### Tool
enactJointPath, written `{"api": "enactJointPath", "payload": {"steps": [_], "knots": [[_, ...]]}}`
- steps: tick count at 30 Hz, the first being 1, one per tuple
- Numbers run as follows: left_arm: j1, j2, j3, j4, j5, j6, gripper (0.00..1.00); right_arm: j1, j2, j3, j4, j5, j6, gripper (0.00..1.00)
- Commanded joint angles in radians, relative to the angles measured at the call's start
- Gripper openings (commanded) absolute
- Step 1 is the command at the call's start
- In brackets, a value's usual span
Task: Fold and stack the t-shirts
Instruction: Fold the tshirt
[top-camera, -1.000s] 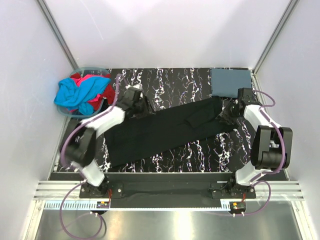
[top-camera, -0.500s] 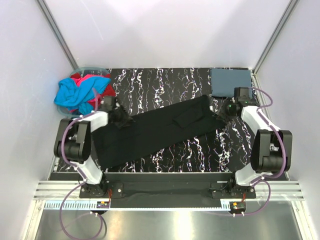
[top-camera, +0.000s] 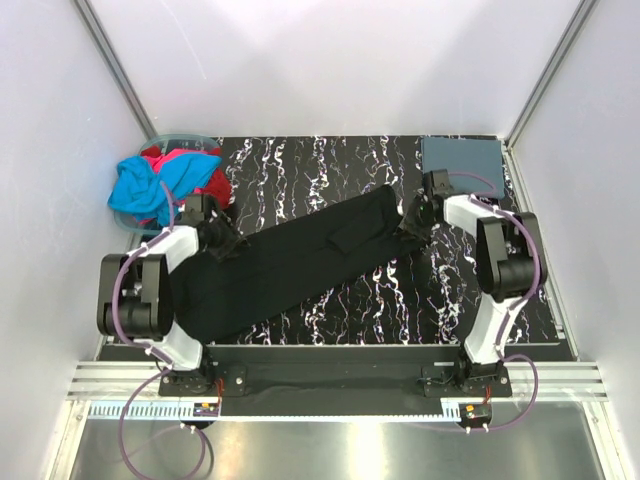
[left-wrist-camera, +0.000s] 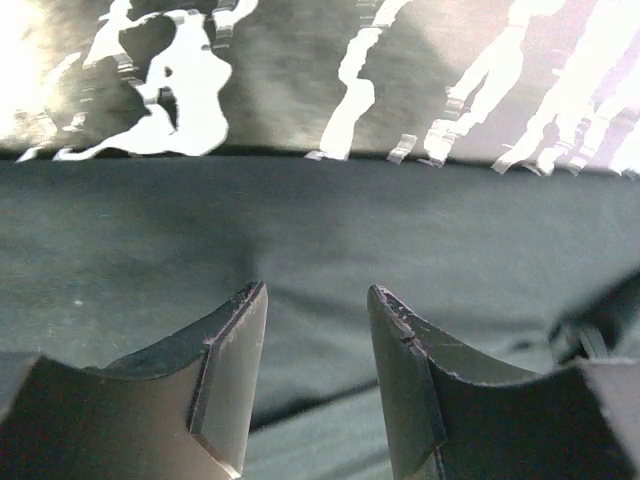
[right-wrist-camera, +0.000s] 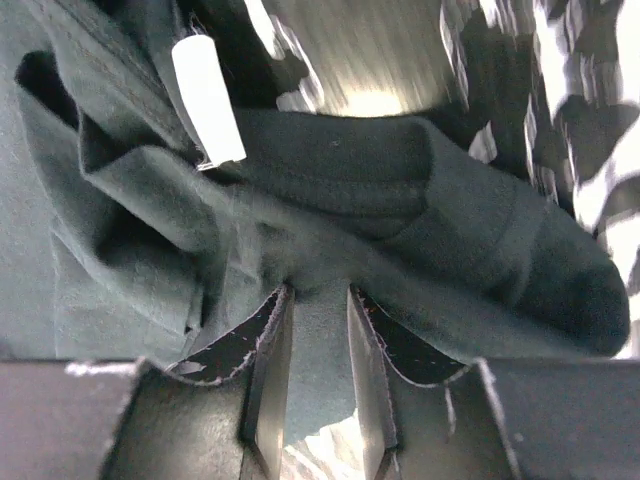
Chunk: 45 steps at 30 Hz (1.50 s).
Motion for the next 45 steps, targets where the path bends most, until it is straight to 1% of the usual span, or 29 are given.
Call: {"api": "enactJointPath", "payload": {"steps": [1, 3, 6, 7, 8, 9, 10, 11, 12, 13, 14, 16, 17, 18, 20, 21, 22, 24, 25, 27, 28, 29, 30, 31, 32, 34, 35, 37, 45], "knots": [[0.001, -0.087, 0.097, -0.003, 0.07, 0.063, 0.5, -0.002, 0.105, 0.133, 0.023, 0.12, -0.055, 0.36], [0.001, -0.135, 0.135, -0.012, 0.073, 0.098, 0.5, -0.001, 0.161, 0.256, -0.01, 0.104, -0.077, 0.36], [-0.056, -0.158, 0.171, -0.05, 0.071, 0.15, 0.5, -0.001, 0.297, 0.424, -0.026, 0.058, -0.103, 0.36], [-0.103, -0.159, 0.174, -0.076, 0.068, 0.168, 0.5, -0.001, 0.378, 0.479, -0.043, 0.051, -0.13, 0.35], [-0.131, -0.159, 0.168, -0.09, 0.061, 0.184, 0.5, -0.001, 0.415, 0.589, -0.06, 0.051, -0.144, 0.35], [-0.16, -0.162, 0.157, -0.1, 0.053, 0.208, 0.5, -0.001, 0.449, 0.642, -0.076, 0.039, -0.158, 0.35], [-0.221, -0.161, 0.146, -0.1, 0.051, 0.211, 0.5, -0.001, 0.478, 0.691, -0.078, 0.024, -0.179, 0.36], [-0.253, -0.159, 0.122, -0.098, 0.051, 0.213, 0.5, -0.001, 0.535, 0.796, -0.078, 0.007, -0.187, 0.36], [-0.287, -0.149, 0.114, -0.1, 0.045, 0.221, 0.5, -0.001, 0.563, 0.852, -0.084, -0.024, -0.192, 0.36], [-0.35, -0.141, 0.106, -0.1, 0.041, 0.224, 0.5, -0.002, 0.617, 0.912, -0.093, -0.039, -0.198, 0.37], [-0.378, -0.136, 0.091, -0.1, 0.044, 0.224, 0.49, -0.002, 0.644, 1.034, -0.106, -0.059, -0.199, 0.38], [-0.453, -0.12, 0.08, -0.097, 0.041, 0.218, 0.49, -0.002, 0.714, 1.165, -0.174, -0.108, -0.212, 0.39], [-0.473, -0.115, 0.07, -0.095, 0.039, 0.219, 0.49, -0.002, 0.73, 1.298, -0.208, -0.119, -0.216, 0.4], [-0.493, -0.11, 0.065, -0.094, 0.038, 0.222, 0.49, -0.002, 0.741, 1.355, -0.284, -0.125, -0.222, 0.41], [-0.527, -0.087, 0.047, -0.084, 0.032, 0.227, 0.49, -0.001, 0.722, 1.443, -0.346, -0.127, -0.227, 0.42], [-0.533, -0.075, 0.039, -0.075, 0.019, 0.234, 0.49, -0.002, 0.695, 1.437, -0.375, -0.125, -0.225, 0.43], [-0.542, -0.055, 0.033, -0.069, 0.018, 0.236, 0.49, -0.002, 0.622, 1.416, -0.379, -0.131, -0.222, 0.44], [-0.551, -0.035, 0.008, -0.035, 0.016, 0.239, 0.49, -0.001, 0.533, 1.312, -0.377, -0.136, -0.216, 0.46], [-0.562, -0.026, -0.002, -0.022, 0.012, 0.239, 0.49, -0.002, 0.444, 1.272, -0.377, -0.134, -0.207, 0.47], [-0.58, 0.015, -0.024, 0.012, -0.017, 0.222, 0.49, -0.001, 0.361, 1.148, -0.371, -0.144, -0.195, 0.48], [-0.597, 0.031, -0.033, 0.031, -0.016, 0.213, 0.49, -0.001, 0.281, 1.102, -0.368, -0.151, -0.187, 0.48], [-0.605, 0.057, -0.048, 0.05, 0.011, 0.193, 0.49, 0.001, 0.24, 0.998, -0.353, -0.162, -0.178, 0.49], [-0.613, 0.069, -0.056, 0.089, 0.027, 0.179, 0.49, 0.001, 0.2, 0.941, -0.339, -0.164, -0.166, 0.49], [-0.637, 0.077, -0.059, 0.103, 0.034, 0.164, 0.49, 0.002, 0.111, 0.879, -0.318, -0.165, -0.161, 0.49], [-0.655, 0.083, -0.061, 0.118, 0.041, 0.134, 0.49, 0.002, 0.065, 0.756, -0.269, -0.162, -0.156, 0.49], [-0.712, 0.098, -0.055, 0.161, 0.048, 0.101, 0.49, 0.002, -0.05, 0.649, -0.232, -0.153, -0.147, 0.49], [-0.731, 0.109, -0.035, 0.173, 0.051, 0.069, 0.49, 0.001, -0.078, 0.573, -0.215, -0.142, -0.149, 0.49], [-0.781, 0.161, 0.02, 0.199, 0.065, 0.04, 0.5, 0.001, -0.139, 0.493, -0.207, -0.127, -0.155, 0.49], [-0.861, 0.356, 0.261, 0.233, 0.119, -0.092, 0.5, -0.005, -0.215, 0.363, -0.187, -0.091, -0.176, 0.49]]}}
